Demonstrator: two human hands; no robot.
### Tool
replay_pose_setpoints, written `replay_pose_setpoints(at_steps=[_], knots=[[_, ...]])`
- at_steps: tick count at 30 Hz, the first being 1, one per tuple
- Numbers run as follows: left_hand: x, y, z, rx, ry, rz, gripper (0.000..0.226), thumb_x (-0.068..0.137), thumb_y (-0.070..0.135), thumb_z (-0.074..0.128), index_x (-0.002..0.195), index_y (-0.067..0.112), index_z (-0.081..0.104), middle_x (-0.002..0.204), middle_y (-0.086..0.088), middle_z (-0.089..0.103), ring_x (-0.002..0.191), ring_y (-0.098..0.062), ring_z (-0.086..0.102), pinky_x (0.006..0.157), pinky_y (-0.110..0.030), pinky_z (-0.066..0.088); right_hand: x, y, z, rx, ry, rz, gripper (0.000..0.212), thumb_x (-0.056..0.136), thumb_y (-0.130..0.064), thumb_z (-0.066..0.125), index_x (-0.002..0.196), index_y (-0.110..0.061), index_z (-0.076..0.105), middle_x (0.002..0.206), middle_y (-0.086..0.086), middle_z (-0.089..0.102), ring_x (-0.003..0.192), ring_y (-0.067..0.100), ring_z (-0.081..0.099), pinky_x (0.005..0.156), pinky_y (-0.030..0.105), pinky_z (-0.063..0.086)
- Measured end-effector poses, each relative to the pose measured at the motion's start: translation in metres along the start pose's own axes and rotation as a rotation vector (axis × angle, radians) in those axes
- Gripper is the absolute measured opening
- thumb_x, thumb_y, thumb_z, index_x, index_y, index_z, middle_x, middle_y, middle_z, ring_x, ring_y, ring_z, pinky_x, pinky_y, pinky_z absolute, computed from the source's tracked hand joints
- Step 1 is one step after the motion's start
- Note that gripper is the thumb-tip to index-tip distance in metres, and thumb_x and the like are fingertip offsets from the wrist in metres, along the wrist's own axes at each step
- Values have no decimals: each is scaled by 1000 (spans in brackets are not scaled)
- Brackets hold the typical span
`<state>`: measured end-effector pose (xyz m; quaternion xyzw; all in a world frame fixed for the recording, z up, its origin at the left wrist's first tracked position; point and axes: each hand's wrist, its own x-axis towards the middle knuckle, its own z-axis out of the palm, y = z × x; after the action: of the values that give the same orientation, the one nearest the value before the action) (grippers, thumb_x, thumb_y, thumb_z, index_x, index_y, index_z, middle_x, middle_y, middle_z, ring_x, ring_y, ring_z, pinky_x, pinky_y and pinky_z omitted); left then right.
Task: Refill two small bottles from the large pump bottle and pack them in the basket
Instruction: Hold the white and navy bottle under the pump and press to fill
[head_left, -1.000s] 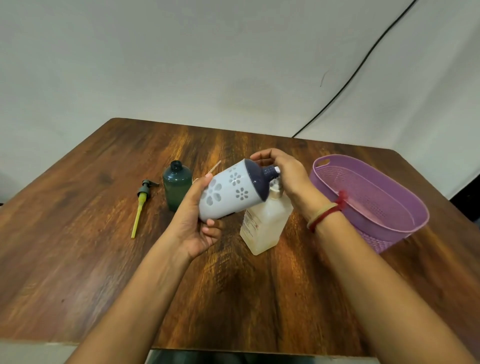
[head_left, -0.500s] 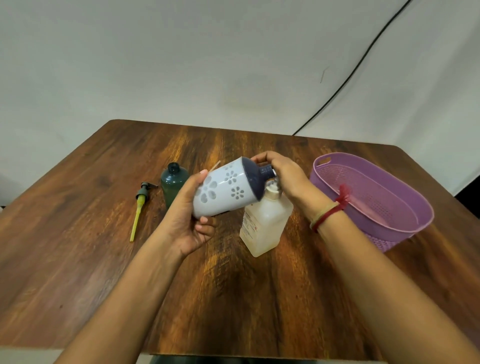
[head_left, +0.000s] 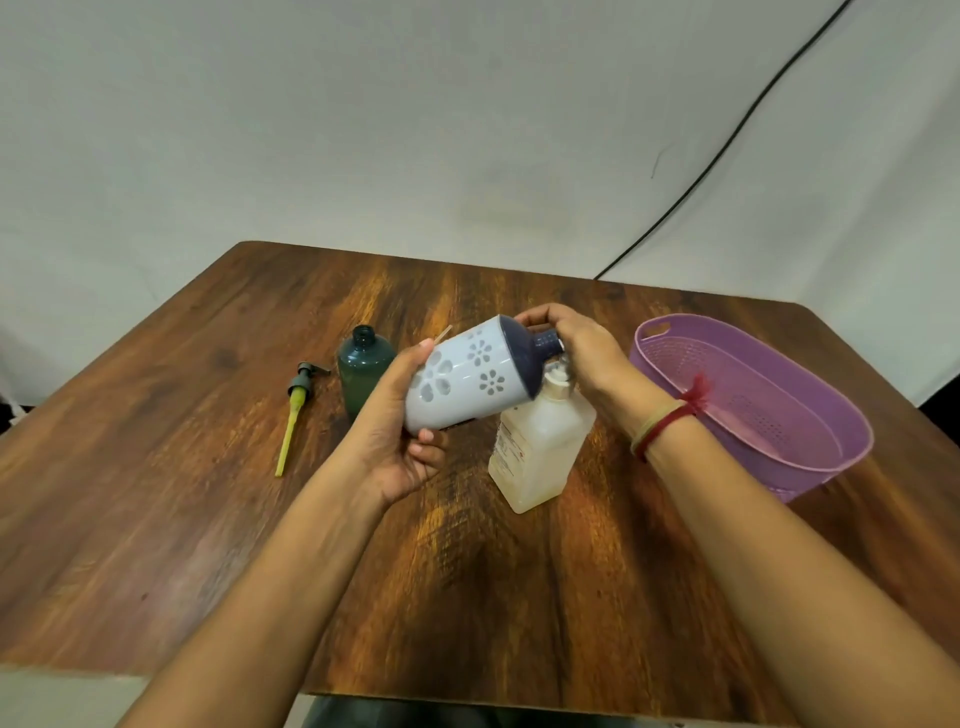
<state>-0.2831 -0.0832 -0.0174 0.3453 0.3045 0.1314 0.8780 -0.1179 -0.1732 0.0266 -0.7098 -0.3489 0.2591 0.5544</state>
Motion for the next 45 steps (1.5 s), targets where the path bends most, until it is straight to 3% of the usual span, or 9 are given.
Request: replay_pose_setpoints(at_steps=[4, 8, 11, 17, 24, 27, 35, 41, 45], knots=[[0, -3, -4, -7, 2, -23, 39, 73, 54, 67, 85, 17, 61, 74, -5, 61, 32, -3, 38, 29, -9, 30, 0, 2, 6, -61, -8, 5, 27, 93, 0, 32, 95, -6, 58, 90, 2, 55, 78, 10, 51, 51, 5, 44], [-2, 1, -4, -12, -18, 1, 41, 69, 53, 69, 87, 18, 60, 75, -6, 61, 32, -4, 38, 29, -9, 31, 3, -11, -1, -161, -40, 0, 33, 91, 1, 31, 87, -15, 60, 100, 6, 57, 89, 15, 53, 65, 19, 46], [-1, 3, -2, 1, -14, 33, 40, 69, 52, 69, 87, 18, 60, 75, -6, 61, 33, -4, 37, 29, -9, 29, 2, -10, -3, -135, -73, -67, 37, 91, 5, 29, 87, -14, 60, 96, 2, 57, 90, 13, 53, 69, 19, 45], [1, -3, -5, -1, 14, 16, 35, 75, 52, 67, 81, 18, 61, 69, -3, 62, 33, -3, 33, 29, -9, 25, 3, 1, 5, -41, -46, -69, 39, 88, 11, 27, 83, -13, 58, 90, 2, 56, 83, 10, 53, 57, 7, 48], [-1, 4, -2, 15, -19, 65, 38, 71, 52, 68, 87, 18, 61, 71, -3, 62, 34, -3, 35, 29, -9, 27, 6, -5, -1, -30, -98, -1, 36, 89, 6, 30, 84, -12, 61, 91, 2, 59, 81, 12, 54, 62, 16, 46], [2, -3, -4, 8, 17, 53, 35, 77, 51, 66, 86, 18, 61, 68, -2, 61, 34, -3, 34, 30, -9, 26, 4, 4, 3, -7, -57, -30, 36, 87, 9, 29, 85, -9, 60, 88, 3, 59, 78, 10, 54, 57, 10, 46], [-2, -2, -3, -19, -9, 49, 36, 78, 51, 64, 85, 16, 61, 70, -4, 62, 33, -3, 36, 30, -9, 27, 6, -18, -3, -199, -130, 82, 31, 92, 4, 31, 91, -9, 59, 90, -2, 56, 82, 9, 52, 60, 14, 45], [-2, -8, -4, -14, 23, 31, 36, 79, 52, 63, 83, 16, 61, 69, -4, 61, 32, -3, 36, 30, -8, 27, 2, 0, 5, -7, -70, 43, 34, 90, 7, 30, 82, -11, 59, 90, 2, 57, 80, 11, 52, 53, 9, 47], [-4, -9, -4, -17, 11, 12, 37, 78, 53, 64, 86, 17, 61, 71, -4, 61, 33, -3, 37, 31, -8, 28, 1, -7, 4, -69, -73, 63, 31, 93, 1, 32, 83, -13, 59, 91, 0, 57, 83, 10, 53, 54, 10, 46]])
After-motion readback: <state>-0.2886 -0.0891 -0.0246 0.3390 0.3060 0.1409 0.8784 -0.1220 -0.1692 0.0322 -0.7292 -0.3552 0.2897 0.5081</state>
